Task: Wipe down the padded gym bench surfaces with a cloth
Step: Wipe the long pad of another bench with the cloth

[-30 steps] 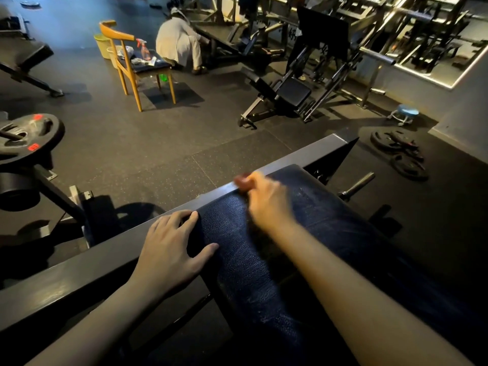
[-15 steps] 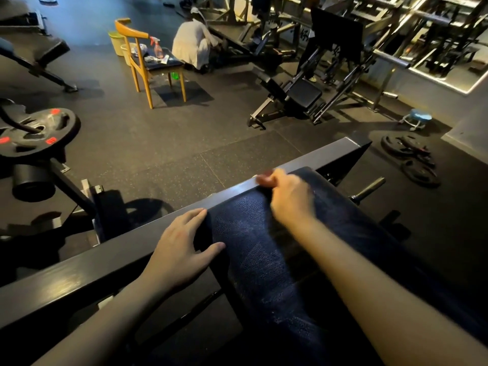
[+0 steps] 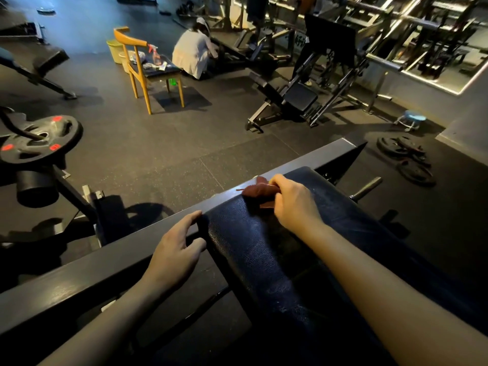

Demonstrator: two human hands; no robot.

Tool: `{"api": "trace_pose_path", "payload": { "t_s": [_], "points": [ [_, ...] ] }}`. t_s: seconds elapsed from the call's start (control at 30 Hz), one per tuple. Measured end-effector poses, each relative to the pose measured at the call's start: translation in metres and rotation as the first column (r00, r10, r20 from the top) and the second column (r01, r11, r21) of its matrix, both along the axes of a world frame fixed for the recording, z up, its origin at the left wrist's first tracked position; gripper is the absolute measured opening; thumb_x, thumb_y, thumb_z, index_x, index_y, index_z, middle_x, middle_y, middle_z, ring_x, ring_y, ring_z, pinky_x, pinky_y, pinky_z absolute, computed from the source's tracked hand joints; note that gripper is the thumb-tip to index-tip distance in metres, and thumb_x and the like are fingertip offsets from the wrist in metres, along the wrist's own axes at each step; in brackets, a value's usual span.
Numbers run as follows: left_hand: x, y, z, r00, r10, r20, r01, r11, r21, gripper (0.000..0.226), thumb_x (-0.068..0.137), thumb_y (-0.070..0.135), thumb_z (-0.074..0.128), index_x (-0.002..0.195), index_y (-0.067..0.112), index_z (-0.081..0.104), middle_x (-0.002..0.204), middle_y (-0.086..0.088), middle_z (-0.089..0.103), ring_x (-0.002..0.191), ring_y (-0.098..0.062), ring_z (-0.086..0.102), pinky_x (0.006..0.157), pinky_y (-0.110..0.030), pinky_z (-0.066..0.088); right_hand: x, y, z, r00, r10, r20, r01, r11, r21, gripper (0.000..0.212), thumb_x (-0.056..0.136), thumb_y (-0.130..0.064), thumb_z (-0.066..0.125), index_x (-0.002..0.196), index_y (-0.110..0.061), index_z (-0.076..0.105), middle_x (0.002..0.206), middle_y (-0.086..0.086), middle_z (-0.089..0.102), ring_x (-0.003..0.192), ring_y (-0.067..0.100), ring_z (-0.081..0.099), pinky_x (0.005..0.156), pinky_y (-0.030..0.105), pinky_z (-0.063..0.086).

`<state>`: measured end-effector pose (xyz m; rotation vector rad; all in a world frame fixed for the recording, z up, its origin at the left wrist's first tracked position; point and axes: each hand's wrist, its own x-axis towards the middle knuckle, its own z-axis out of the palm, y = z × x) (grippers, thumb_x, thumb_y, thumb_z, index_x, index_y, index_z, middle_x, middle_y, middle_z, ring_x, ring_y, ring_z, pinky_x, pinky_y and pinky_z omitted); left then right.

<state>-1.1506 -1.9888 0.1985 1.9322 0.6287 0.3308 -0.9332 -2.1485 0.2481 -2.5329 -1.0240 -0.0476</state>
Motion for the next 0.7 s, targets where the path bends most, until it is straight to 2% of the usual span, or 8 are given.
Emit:
{"api": "trace_pose_path", "payload": {
  "t_s": [0.1, 0.23, 0.33, 0.4, 0.47, 0.53, 0.6, 0.7],
  "points": [
    [0.000, 0.002, 0.004, 1.000, -0.008, -0.008, 0.008, 1.000, -0.021, 0.086, 0.067, 0.053, 0.047, 0.147, 0.023, 0.053, 0.147, 0.010, 0.055, 0.139, -0.008, 0.046, 0.120, -0.042, 0.037, -0.022, 0.026, -0.003, 0.997, 0.043, -0.064, -0.040, 0.999, 0.036, 0.025, 0.091, -0.020, 0.056, 0.115, -0.023, 0.059, 0.109, 0.004, 0.065, 0.103, 0.029, 0.059, 0.085, 0.044, 0.052],
    [0.001, 0.002, 0.008, 1.000, -0.004, 0.005, 0.004, 0.998, -0.058, 0.083, 0.070, 0.052, 0.049, 0.148, 0.023, 0.052, 0.145, 0.007, 0.056, 0.136, -0.012, 0.050, 0.117, -0.043, 0.040, -0.054, 0.045, -0.013, 0.984, 0.108, 0.144, -0.101, 0.993, -0.054, 0.027, 0.102, -0.040, 0.051, 0.112, -0.016, 0.056, 0.111, 0.003, 0.056, 0.104, 0.023, 0.053, 0.079, 0.034, 0.044],
    [0.003, 0.000, 0.005, 0.997, 0.061, 0.051, -0.056, 0.994, -0.092, 0.067, 0.075, 0.044, 0.050, 0.139, 0.025, 0.058, 0.136, 0.007, 0.062, 0.126, -0.015, 0.057, 0.112, -0.050, 0.045, -0.085, 0.035, -0.014, 0.927, 0.313, 0.206, -0.315, 0.949, -0.026, 0.022, 0.102, -0.033, 0.050, 0.104, -0.012, 0.057, 0.101, 0.008, 0.057, 0.088, 0.025, 0.057, 0.067, 0.039, 0.053],
    [0.007, -0.003, 0.004, 0.987, 0.132, 0.094, -0.127, 0.990, -0.065, 0.052, 0.088, 0.025, 0.052, 0.140, 0.024, 0.055, 0.138, 0.005, 0.059, 0.127, -0.011, 0.053, 0.114, -0.045, 0.042, -0.096, 0.011, -0.018, 0.818, 0.509, 0.269, -0.510, 0.857, -0.072, 0.012, 0.100, -0.025, 0.052, 0.100, -0.013, 0.055, 0.093, 0.009, 0.055, 0.076, 0.025, 0.054, 0.056, 0.037, 0.048],
    [0.013, -0.005, 0.005, 0.985, 0.141, 0.096, -0.145, 0.989, 0.038, 0.050, 0.096, 0.011, 0.056, 0.145, 0.020, 0.051, 0.143, 0.003, 0.055, 0.130, -0.009, 0.047, 0.112, -0.037, 0.039, -0.079, -0.015, -0.021, 0.762, 0.584, 0.280, -0.576, 0.809, -0.118, 0.008, 0.097, -0.020, 0.059, 0.103, -0.016, 0.057, 0.092, 0.007, 0.054, 0.075, 0.023, 0.052, 0.057, 0.033, 0.044],
    [0.022, -0.008, 0.006, 0.992, 0.090, 0.094, -0.107, 0.975, 0.196, 0.051, 0.094, 0.015, 0.062, 0.144, 0.017, 0.054, 0.141, 0.003, 0.056, 0.130, -0.009, 0.047, 0.108, -0.031, 0.037, -0.031, -0.032, -0.025, 0.850, 0.439, 0.290, -0.415, 0.898, -0.144, 0.014, 0.097, -0.026, 0.060, 0.108, -0.018, 0.061, 0.095, 0.005, 0.055, 0.082, 0.023, 0.056, 0.066, 0.035, 0.050],
    [0.032, -0.010, 0.005, 0.998, 0.004, 0.059, -0.024, 0.943, 0.333, 0.053, 0.089, 0.034, 0.059, 0.138, 0.015, 0.060, 0.138, 0.002, 0.060, 0.130, -0.014, 0.051, 0.108, -0.031, 0.036, 0.036, -0.044, -0.025, 0.952, 0.088, 0.294, -0.053, 0.991, -0.125, 0.015, 0.099, -0.026, 0.056, 0.108, -0.017, 0.063, 0.102, 0.007, 0.057, 0.093, 0.030, 0.062, 0.077, 0.041, 0.053],
    [0.042, -0.008, 0.003, 0.998, -0.058, -0.020, 0.061, 0.895, 0.442, 0.066, 0.081, 0.054, 0.047, 0.129, 0.014, 0.067, 0.138, -0.001, 0.062, 0.130, -0.022, 0.054, 0.110, -0.037, 0.037, 0.104, -0.066, -0.017, 0.923, -0.319, 0.214, 0.353, 0.924, -0.149, 0.013, 0.094, -0.013, 0.056, 0.106, -0.011, 0.060, 0.110, 0.015, 0.060, 0.104, 0.042, 0.063, 0.086, 0.046, 0.051]
  ]
}}
